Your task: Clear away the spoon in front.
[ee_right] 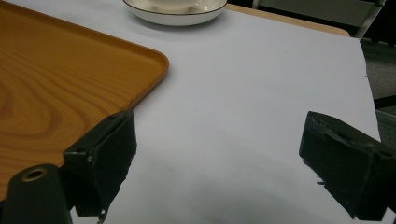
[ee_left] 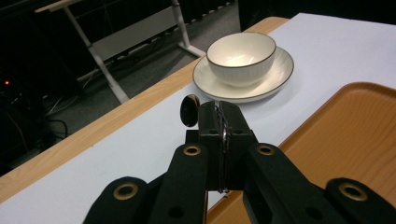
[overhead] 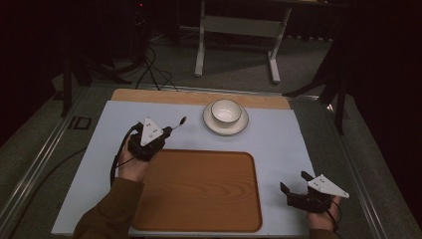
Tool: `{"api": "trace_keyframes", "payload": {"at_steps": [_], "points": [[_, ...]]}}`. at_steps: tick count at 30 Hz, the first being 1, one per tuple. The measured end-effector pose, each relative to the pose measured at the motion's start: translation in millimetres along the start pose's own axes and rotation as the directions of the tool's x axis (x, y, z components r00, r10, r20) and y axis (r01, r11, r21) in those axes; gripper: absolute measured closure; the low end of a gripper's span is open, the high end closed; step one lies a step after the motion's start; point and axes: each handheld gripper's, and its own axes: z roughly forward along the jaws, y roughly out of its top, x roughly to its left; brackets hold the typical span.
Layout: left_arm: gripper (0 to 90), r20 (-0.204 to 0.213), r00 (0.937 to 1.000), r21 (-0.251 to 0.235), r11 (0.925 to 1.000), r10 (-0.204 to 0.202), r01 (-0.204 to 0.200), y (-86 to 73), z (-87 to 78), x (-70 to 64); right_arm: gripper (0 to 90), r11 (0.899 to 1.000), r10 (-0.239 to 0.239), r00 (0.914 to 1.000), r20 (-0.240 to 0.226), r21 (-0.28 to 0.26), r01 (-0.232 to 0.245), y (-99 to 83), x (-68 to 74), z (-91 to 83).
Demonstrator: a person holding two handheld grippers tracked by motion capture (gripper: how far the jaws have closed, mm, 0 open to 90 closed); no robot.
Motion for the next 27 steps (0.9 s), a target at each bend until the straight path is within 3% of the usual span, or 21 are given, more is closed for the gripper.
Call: {"api": "trace_keyframes", "payload": {"at_steps": [11,27], "points": [[88.7,-0.019,0.9996,0.019,0.9996,-0.020,0.020,-16.7,-12.5,6.7,10.9,1.000,-0.002,1.0000,0.001,0.001,0.002,0.1,0.2,0.0],[88.7,-0.042,0.9990,0.037,0.9992,-0.013,0.014,-31.2,-26.3,6.3,10.9,1.000,-0.003,1.0000,0.000,0.001,0.003,0.1,0.4,0.0]]}}
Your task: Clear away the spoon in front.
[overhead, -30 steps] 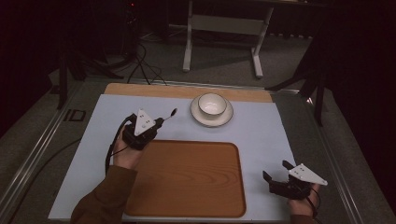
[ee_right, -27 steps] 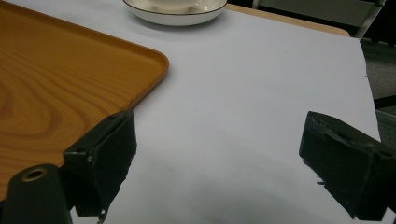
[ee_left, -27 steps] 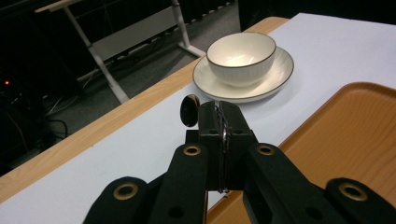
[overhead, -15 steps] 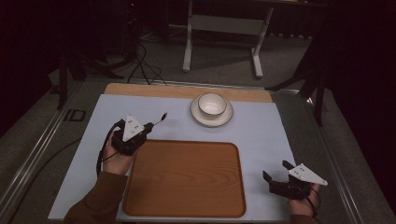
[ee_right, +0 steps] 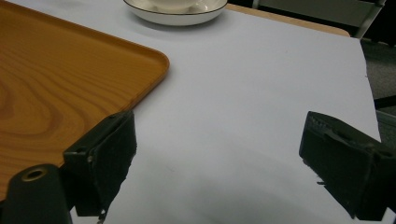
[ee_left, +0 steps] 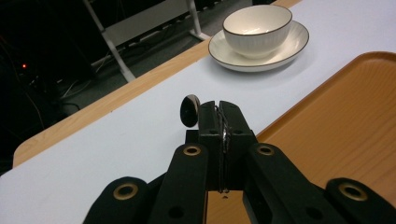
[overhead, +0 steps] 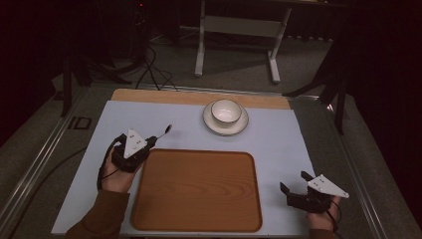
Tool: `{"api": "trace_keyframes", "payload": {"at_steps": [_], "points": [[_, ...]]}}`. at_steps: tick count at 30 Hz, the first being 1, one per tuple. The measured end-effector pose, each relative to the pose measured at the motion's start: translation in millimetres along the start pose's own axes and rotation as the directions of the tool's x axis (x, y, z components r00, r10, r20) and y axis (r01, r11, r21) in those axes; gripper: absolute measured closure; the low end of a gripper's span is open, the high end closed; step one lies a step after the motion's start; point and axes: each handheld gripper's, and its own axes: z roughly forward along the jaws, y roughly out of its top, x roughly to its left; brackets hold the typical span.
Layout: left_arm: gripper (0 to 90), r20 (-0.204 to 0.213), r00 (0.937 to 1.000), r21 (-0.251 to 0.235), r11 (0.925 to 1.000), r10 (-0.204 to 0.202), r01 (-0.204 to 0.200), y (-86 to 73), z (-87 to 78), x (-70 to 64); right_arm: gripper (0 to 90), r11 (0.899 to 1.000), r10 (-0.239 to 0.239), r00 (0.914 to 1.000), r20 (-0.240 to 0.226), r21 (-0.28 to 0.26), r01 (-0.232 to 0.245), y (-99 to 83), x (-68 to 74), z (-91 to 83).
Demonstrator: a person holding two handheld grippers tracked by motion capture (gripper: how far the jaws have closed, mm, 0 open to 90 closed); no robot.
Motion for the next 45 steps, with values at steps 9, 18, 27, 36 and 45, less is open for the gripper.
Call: {"api": "trace_keyframes", "payload": {"at_steps": [9,18,27,36,45], "points": [[88.7,-0.002,0.9998,0.012,0.9998,-0.018,0.018,-14.2,-7.3,0.3,10.9,1.000,0.001,1.0000,0.001,-0.001,-0.001,0.0,0.2,-0.1],[88.7,-0.014,0.9995,0.019,0.9994,-0.027,0.028,-24.3,-15.9,0.7,10.9,1.000,0.000,1.0000,0.000,-0.004,0.000,0.0,-0.1,0.0],[88.7,-0.021,0.9988,0.024,0.9987,-0.044,0.045,-37.4,-23.9,-0.8,10.9,1.000,0.003,1.0000,0.000,-0.006,-0.003,0.0,0.2,-0.3],[88.7,-0.019,0.9993,0.029,0.9990,-0.033,0.033,-44.8,-29.2,-5.6,10.9,1.000,0.002,1.0000,0.002,-0.006,-0.002,0.0,0.0,-0.7],[88.6,-0.017,0.9998,0.042,0.9990,-0.012,0.013,-51.8,-33.3,-12.6,10.9,1.000,0.006,1.0000,0.004,-0.005,-0.006,-0.5,-0.5,-1.9]]}}
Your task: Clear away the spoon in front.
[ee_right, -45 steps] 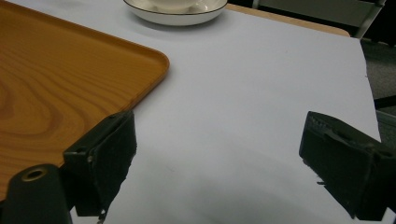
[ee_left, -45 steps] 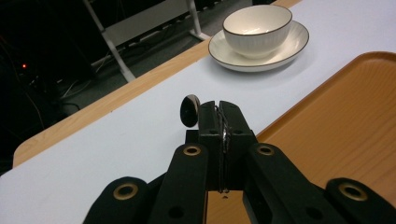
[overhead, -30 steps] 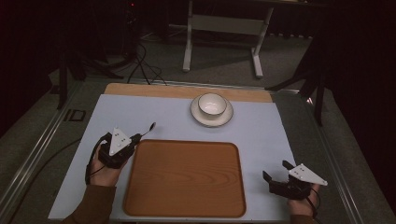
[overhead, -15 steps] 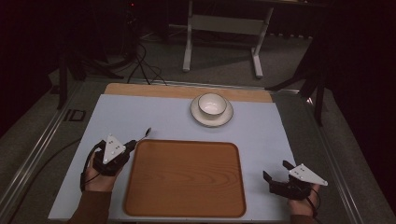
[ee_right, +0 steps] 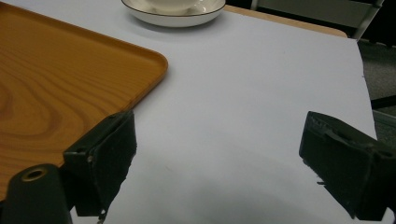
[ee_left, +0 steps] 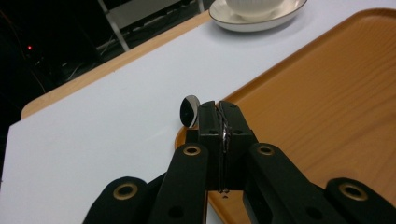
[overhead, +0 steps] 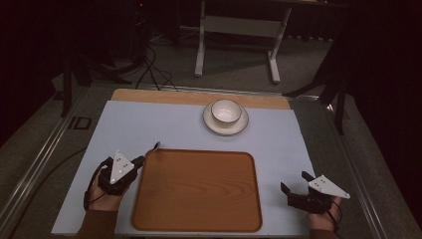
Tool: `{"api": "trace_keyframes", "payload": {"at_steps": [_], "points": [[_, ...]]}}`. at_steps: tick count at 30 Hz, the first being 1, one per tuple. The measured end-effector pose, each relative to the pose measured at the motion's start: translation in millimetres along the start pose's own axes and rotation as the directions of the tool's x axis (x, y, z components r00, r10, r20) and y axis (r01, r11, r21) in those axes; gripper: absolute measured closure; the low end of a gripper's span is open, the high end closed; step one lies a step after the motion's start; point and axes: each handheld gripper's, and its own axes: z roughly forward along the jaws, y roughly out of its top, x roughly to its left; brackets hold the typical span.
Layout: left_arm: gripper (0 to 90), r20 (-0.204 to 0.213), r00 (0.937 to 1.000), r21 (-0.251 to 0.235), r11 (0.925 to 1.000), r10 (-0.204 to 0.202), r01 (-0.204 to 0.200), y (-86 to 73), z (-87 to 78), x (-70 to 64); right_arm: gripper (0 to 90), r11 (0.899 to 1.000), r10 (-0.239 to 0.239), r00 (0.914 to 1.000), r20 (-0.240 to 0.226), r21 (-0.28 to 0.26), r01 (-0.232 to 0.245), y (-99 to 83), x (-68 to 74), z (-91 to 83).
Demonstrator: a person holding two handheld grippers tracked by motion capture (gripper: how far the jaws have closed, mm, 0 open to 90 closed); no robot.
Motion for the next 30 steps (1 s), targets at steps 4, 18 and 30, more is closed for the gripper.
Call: {"api": "trace_keyframes", "payload": {"at_steps": [4,18,30], "points": [[88.6,0.003,1.0000,-0.004,1.0000,0.003,-0.003,-2.8,-5.0,-1.3,10.9,1.000,0.000,1.0000,0.001,0.000,0.000,0.0,-0.1,-0.2],[88.2,0.002,0.9999,0.026,0.9996,0.015,-0.015,-12.2,-12.4,-7.1,10.9,1.000,-0.004,1.0000,0.000,0.003,0.004,-0.2,0.1,-0.3],[82.6,0.019,0.9994,0.025,0.9992,0.029,-0.030,-14.8,-14.6,-13.8,10.9,1.000,-0.004,1.0000,-0.001,0.004,0.004,-0.2,0.2,-0.2]]}}
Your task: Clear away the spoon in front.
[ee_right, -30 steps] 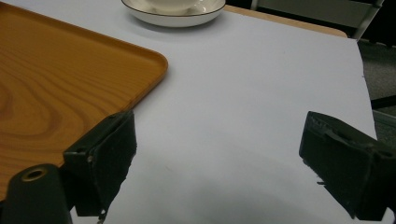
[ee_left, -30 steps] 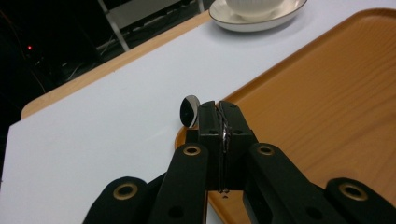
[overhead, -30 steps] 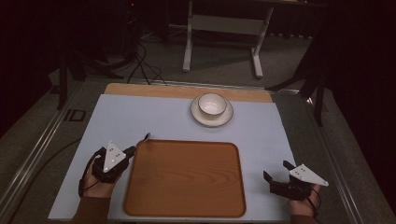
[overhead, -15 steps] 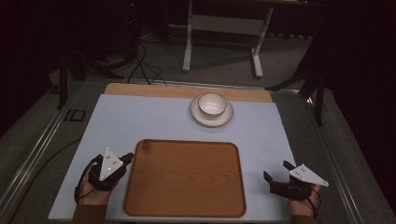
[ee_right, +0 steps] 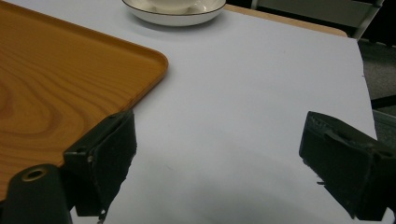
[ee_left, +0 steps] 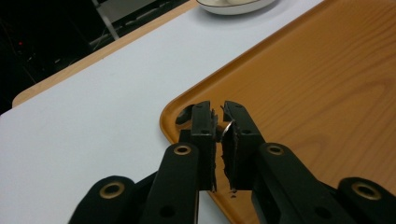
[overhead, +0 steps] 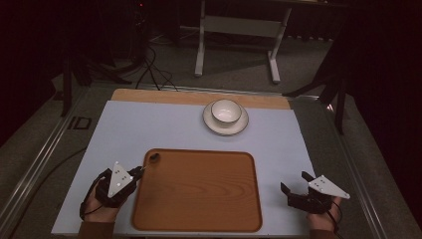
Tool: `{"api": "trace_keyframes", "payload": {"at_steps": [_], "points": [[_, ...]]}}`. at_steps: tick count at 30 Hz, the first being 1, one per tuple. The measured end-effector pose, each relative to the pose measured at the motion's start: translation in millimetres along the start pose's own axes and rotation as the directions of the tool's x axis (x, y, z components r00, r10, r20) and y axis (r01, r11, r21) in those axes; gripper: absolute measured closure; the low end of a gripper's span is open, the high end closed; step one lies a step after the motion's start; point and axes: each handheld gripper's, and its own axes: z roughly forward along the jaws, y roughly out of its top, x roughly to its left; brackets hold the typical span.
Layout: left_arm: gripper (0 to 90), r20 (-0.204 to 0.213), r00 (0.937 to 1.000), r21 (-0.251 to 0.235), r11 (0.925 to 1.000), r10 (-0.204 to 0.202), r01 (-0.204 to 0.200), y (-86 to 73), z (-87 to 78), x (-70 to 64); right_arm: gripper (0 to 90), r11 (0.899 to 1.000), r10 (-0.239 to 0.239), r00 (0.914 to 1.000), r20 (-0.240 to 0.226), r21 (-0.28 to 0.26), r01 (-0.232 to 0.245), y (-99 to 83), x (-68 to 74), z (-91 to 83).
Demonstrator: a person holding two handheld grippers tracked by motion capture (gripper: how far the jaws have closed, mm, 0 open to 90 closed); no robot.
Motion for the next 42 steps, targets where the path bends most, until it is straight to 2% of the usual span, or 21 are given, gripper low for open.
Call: {"api": "trace_keyframes", "payload": {"at_steps": [10,12,16,19,26,30,34,39,40,42], "points": [[79.0,0.035,0.9993,-0.004,0.9999,0.014,-0.014,-0.9,-2.0,-9.2,10.9,1.000,-0.001,1.0000,0.000,0.001,0.001,-0.1,0.0,0.5],[78.4,0.047,0.9985,0.015,0.9995,0.028,-0.029,-2.0,-0.2,-14.7,10.9,1.000,-0.002,1.0000,0.000,0.002,0.002,0.0,0.2,0.7],[76.6,0.059,0.9977,0.019,0.9992,0.033,-0.034,-2.1,0.9,-19.0,10.9,1.000,-0.004,1.0000,-0.001,0.001,0.004,0.0,0.2,0.5],[70.1,0.082,0.9961,0.013,0.9993,0.035,-0.036,-2.3,0.7,-22.8,10.9,1.000,-0.002,1.0000,-0.001,0.002,0.002,0.0,0.2,0.7],[65.1,0.114,0.9925,0.024,0.9987,0.043,-0.046,-2.3,4.1,-26.8,10.9,1.000,-0.003,1.0000,-0.002,0.003,0.003,0.0,0.6,1.1],[60.2,0.123,0.9921,0.025,0.9993,0.024,-0.028,-2.4,5.9,-25.0,10.9,1.000,-0.004,1.0000,-0.002,0.003,0.004,0.0,0.4,1.4],[56.0,0.131,0.9910,0.007,0.9997,-0.025,0.025,-1.2,9.2,-19.7,10.9,1.000,-0.007,1.0000,-0.005,0.007,0.007,0.0,0.7,1.8],[52.2,0.117,0.9918,-0.008,0.9985,-0.053,0.054,0.3,9.2,-15.1,10.9,1.000,-0.007,1.0000,-0.004,0.004,0.007,0.1,0.9,1.7],[49.3,0.107,0.9917,-0.017,0.9971,-0.071,0.073,0.9,8.8,-12.6,10.9,1.000,-0.008,1.0000,-0.004,0.003,0.008,0.1,0.7,1.7],[47.3,0.096,0.9919,-0.022,0.9961,-0.083,0.085,1.6,8.1,-9.3,10.9,1.000,-0.008,1.0000,-0.005,0.005,0.008,0.1,0.8,1.8]]}}
